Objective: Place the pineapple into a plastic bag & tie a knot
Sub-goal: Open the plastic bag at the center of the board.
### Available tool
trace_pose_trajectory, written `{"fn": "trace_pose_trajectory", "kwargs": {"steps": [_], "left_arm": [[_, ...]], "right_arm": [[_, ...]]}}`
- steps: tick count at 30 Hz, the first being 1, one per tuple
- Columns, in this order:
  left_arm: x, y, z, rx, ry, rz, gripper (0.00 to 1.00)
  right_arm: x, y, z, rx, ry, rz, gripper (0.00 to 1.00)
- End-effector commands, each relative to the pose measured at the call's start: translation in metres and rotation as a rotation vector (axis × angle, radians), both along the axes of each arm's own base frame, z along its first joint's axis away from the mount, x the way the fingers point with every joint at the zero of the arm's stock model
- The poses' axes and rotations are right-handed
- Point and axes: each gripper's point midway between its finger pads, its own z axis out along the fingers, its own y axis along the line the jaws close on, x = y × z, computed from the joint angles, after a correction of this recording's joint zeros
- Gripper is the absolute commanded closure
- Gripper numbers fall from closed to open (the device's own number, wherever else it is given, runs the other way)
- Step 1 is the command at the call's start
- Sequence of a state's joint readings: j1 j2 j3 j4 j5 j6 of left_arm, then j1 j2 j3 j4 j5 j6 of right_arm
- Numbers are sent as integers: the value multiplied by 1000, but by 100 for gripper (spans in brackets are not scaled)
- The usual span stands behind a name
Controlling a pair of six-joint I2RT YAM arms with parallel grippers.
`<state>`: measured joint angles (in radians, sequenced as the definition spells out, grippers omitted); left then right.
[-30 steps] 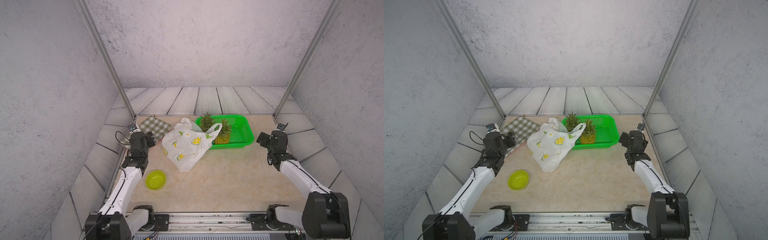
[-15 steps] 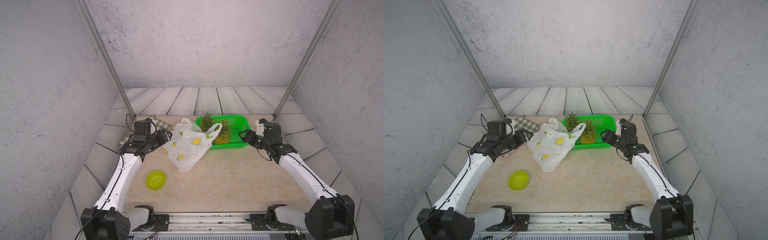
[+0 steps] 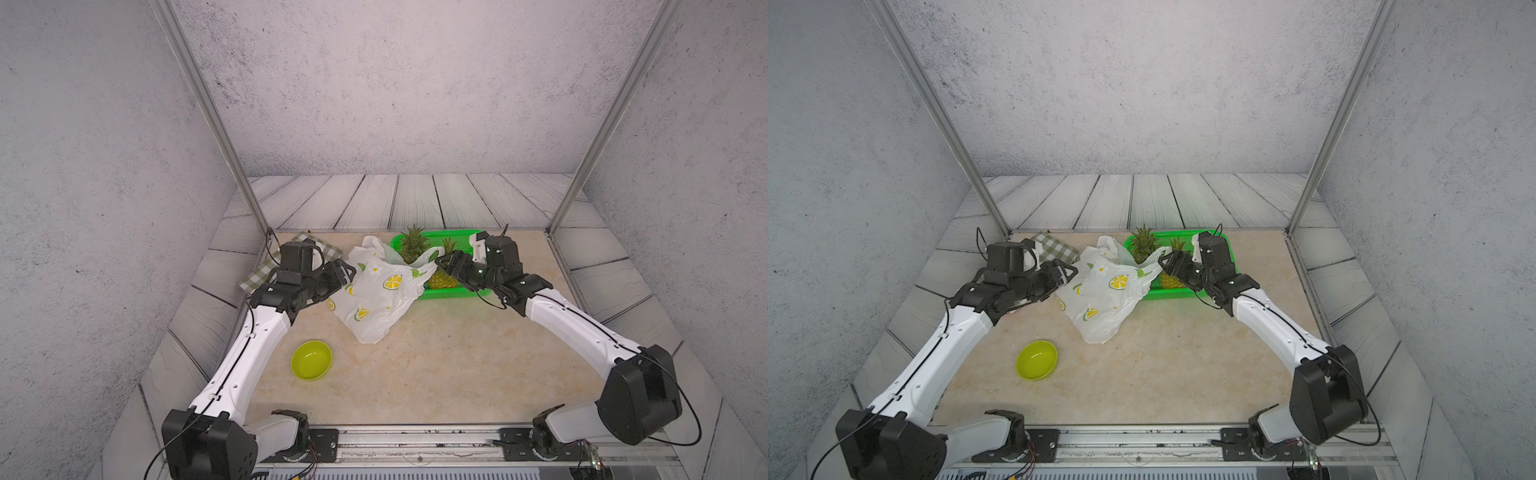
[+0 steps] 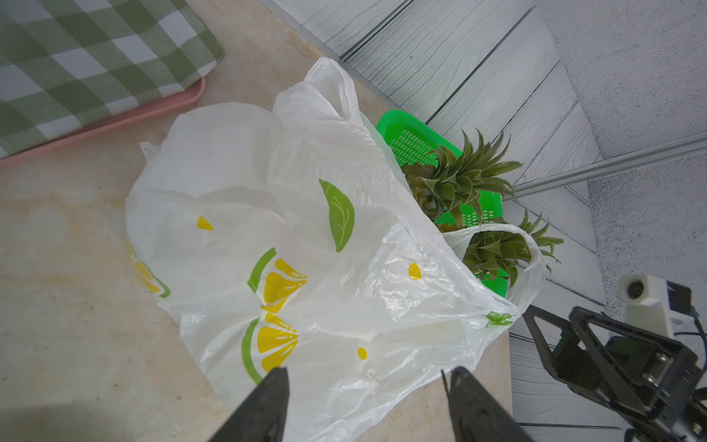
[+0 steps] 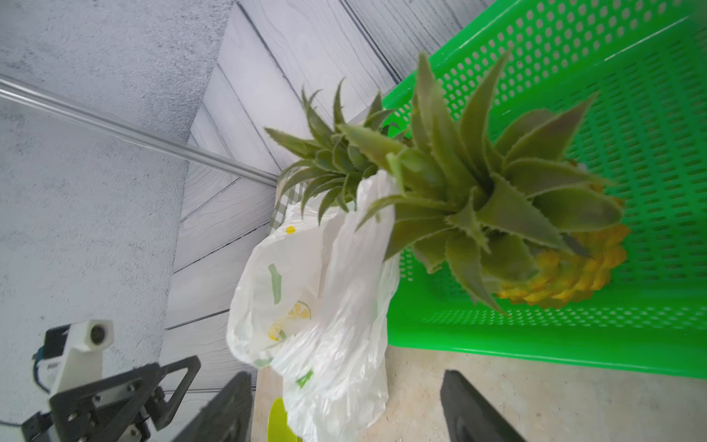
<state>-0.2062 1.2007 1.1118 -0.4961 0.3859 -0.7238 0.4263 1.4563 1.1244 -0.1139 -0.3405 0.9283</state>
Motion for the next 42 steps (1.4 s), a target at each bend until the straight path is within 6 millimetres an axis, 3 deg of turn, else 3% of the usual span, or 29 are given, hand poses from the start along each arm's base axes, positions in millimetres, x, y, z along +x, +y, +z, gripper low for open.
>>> {"fn": "trace_pose_trajectory", "kwargs": {"steps": [1,10,13,15,20,28,37,42], "left_arm": [[-8,-4,5,-20,-20,-14,31],[-18,-7,-2,-34,-2,-37,31],[-20,-9,-5,-49,11,-46,31],[-20,-11,-4,-61,13,-54,31],[-23,-16,-5,-106,34,-60,29],[-29,-24,-11,-192,66,-64,27],[-37,-22,-40,-91,140,-95,24],[-42,-18,-54,93,221,-163,23]], "right_arm": [[18,9,8,56,1,-36,21],[37,34,3,107,15,-32,28],[37,44,2,114,10,-8,40],[33,48,0,108,7,9,55],[4,53,-5,59,-31,65,79],[-54,60,-35,-89,-93,162,100],[-101,70,-60,-290,-192,244,100],[-120,72,-57,-423,-279,251,100]]}}
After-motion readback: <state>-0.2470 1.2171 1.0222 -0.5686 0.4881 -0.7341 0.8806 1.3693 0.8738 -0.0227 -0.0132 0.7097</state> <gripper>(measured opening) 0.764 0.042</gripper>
